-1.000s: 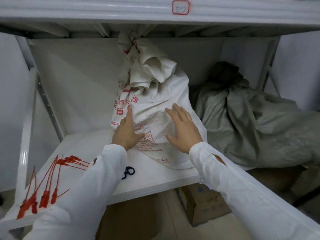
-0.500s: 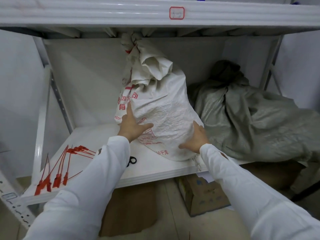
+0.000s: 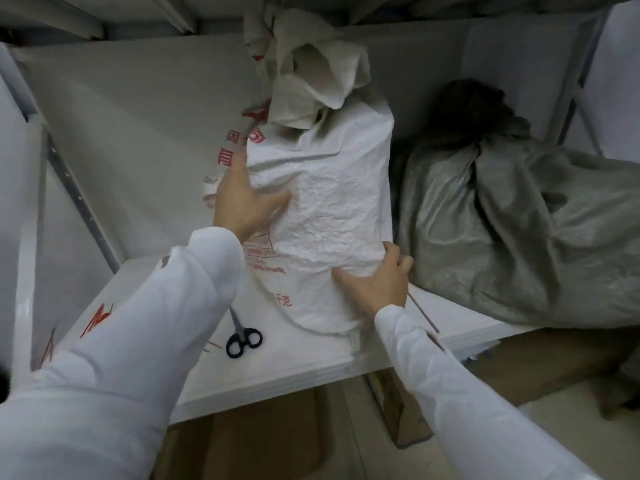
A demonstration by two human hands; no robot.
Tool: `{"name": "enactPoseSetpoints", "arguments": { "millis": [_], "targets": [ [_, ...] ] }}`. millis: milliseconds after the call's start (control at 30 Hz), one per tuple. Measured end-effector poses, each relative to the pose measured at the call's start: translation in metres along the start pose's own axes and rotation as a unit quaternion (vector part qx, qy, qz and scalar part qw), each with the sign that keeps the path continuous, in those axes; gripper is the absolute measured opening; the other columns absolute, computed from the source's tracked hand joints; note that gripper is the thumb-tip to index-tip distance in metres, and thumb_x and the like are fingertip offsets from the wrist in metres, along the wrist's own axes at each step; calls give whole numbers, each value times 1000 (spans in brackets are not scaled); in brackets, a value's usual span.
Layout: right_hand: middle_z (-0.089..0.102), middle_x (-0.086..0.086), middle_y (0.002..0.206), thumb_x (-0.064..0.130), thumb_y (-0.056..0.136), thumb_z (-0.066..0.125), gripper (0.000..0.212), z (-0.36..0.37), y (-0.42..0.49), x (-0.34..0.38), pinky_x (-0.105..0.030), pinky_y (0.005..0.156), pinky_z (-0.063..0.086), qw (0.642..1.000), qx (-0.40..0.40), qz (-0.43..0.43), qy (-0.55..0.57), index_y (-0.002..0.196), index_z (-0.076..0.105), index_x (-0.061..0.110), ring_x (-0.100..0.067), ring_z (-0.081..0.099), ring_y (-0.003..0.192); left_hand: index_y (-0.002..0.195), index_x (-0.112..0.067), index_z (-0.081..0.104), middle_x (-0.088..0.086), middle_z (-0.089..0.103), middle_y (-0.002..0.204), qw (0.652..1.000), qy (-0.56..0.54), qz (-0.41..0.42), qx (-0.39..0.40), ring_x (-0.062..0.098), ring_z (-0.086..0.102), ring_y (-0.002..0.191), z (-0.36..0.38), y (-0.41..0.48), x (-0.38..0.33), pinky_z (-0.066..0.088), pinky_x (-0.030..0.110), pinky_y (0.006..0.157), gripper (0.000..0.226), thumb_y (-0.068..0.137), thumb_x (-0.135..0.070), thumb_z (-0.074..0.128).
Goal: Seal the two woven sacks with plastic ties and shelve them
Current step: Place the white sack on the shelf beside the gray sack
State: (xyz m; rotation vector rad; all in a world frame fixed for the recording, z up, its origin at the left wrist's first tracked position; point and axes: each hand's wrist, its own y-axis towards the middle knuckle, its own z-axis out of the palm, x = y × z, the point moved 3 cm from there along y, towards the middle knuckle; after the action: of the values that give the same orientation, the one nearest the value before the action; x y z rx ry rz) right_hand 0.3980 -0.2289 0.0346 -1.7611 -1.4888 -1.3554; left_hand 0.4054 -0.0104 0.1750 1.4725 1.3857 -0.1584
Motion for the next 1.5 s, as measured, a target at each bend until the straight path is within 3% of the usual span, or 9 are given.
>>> {"name": "enactPoseSetpoints", "arguments": {
  "millis": [267,433,567,700,833,967,1100,1333,1500],
  "targets": [
    [35,5,132,59,49,86,106,-5,-11,-6,-32,103,41,981,30,70,176,137,35,29,-16,48,115,146,-34,33,-7,53,138,992,83,95,-7,18,50,126,13,9,-47,42,36,102,89,68,-55,72],
    [45,-1,136,61,45,84,111,-19,1,-30,-38,107,41,958,-54,146,241,138,40,22,-18,50,118,149,-35,20,2,50,140,965,222,135,47,34,51,123,52,18,-79,46,49,98,96,69,-69,62],
    [26,-11,153,52,58,84,115,-45,18,-32,-43,111,35,971,-51,144,182,149,21,23,-31,38,136,153,-33,0,10,54,133,952,287,95,58,40,48,123,70,2,-53,47,50,95,112,69,-68,66],
    [15,-11,155,38,68,83,107,-61,20,-19,-39,108,33,995,-19,50,83,151,17,24,-31,30,139,152,-32,-11,11,47,143,965,245,61,74,41,39,134,67,-15,-30,41,52,104,122,68,-70,68],
    [1,-5,159,52,59,85,118,-66,19,-13,-49,113,28,1000,-13,-19,-17,150,11,34,-31,10,146,148,-38,-23,17,2,161,978,178,-34,101,38,25,144,55,-38,-2,30,52,114,137,56,-78,71],
    [-8,-9,159,60,50,85,129,-107,42,-44,-65,109,22,978,-102,105,-150,150,8,32,-39,4,145,145,-37,-29,9,-24,159,993,57,-69,83,32,-10,149,63,-56,-3,11,55,119,155,40,-79,77],
    [-6,-11,157,46,55,89,126,-141,62,-92,-66,106,25,956,-119,202,-173,148,3,40,-44,9,141,150,-13,-19,18,-5,159,994,61,-89,-6,38,-11,147,99,-61,-28,2,54,120,161,39,-79,77],
    [5,-1,157,58,50,87,102,-124,101,-123,-59,111,27,971,0,129,-202,136,44,23,-49,12,140,146,3,-19,27,7,155,984,157,-60,-59,45,4,145,132,-54,-29,7,53,120,163,43,-82,73],
    [15,-2,158,48,58,86,93,-133,119,-129,-53,114,24,978,6,105,-181,137,47,18,-41,19,142,147,4,-17,28,10,154,982,172,-43,-66,46,6,144,145,-53,-39,9,55,119,162,43,-83,72]
  ]
}}
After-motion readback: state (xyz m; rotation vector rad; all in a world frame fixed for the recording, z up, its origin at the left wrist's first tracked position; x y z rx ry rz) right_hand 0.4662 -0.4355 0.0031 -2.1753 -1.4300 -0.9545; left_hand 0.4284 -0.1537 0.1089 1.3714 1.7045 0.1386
